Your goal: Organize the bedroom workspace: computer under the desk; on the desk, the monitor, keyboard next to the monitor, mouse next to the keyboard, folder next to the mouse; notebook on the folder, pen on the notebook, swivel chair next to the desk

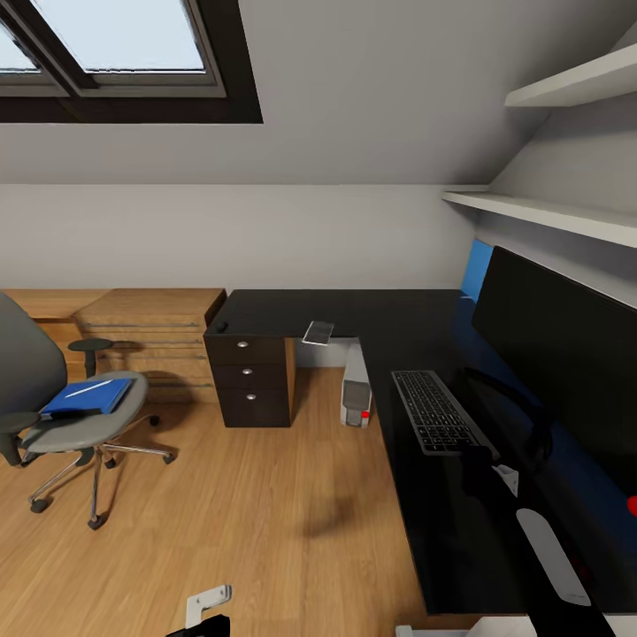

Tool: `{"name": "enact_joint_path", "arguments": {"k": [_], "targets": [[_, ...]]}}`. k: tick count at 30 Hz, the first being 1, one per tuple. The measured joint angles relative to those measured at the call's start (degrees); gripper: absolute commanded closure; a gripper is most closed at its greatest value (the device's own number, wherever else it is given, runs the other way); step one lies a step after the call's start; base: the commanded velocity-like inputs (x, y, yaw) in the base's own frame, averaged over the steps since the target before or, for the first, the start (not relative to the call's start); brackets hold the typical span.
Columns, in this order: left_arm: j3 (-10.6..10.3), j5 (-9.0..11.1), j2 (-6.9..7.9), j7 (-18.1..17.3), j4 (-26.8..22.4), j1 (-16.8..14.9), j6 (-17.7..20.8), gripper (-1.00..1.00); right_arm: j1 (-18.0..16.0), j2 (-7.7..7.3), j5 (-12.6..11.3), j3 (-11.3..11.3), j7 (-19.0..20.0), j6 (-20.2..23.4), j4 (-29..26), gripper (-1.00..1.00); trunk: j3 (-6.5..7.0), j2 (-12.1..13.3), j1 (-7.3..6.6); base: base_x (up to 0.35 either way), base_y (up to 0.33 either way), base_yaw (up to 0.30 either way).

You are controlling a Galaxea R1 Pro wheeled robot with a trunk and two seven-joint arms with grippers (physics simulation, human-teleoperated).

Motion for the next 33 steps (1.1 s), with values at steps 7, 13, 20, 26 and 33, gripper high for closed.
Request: {"name": "enact_joint_path", "arguments": {"k": [7,13,20,26,33], "targets": [[0.0,0.0,0.0,0.0,0.0,0.0,0.0,-1.0,0.0,0.02,0.1,0.0,0.0,0.0,0.0,1.0,0.0,0.0,0.0,0.099,0.0,0.0],[0.0,0.0,0.0,0.0,0.0,0.0,0.0,-1.0,0.0,0.01,0.1,0.0,0.0,0.0,0.0,1.0,0.0,0.0,0.0,0.003,0.0,0.0],[0.0,0.0,0.0,0.0,0.0,0.0,0.0,-1.0,0.0,0.0,0.2,0.0,0.0,0.1,0.0,-1.0,0.0,0.0,0.0,0.0,0.0,0.0],[0.0,0.0,0.0,0.0,0.0,0.0,0.0,-1.0,0.0,0.0,0.2,0.0,0.0,0.1,-0.1,-1.0,0.0,0.0,0.0,0.0,0.0,0.0],[0.0,0.0,0.0,0.0,0.0,0.0,0.0,-1.0,0.0,0.0,0.2,0.0,0.0,0.1,-0.1,-1.0,0.0,0.0,0.01,-0.063,-0.071,0.0]]}}
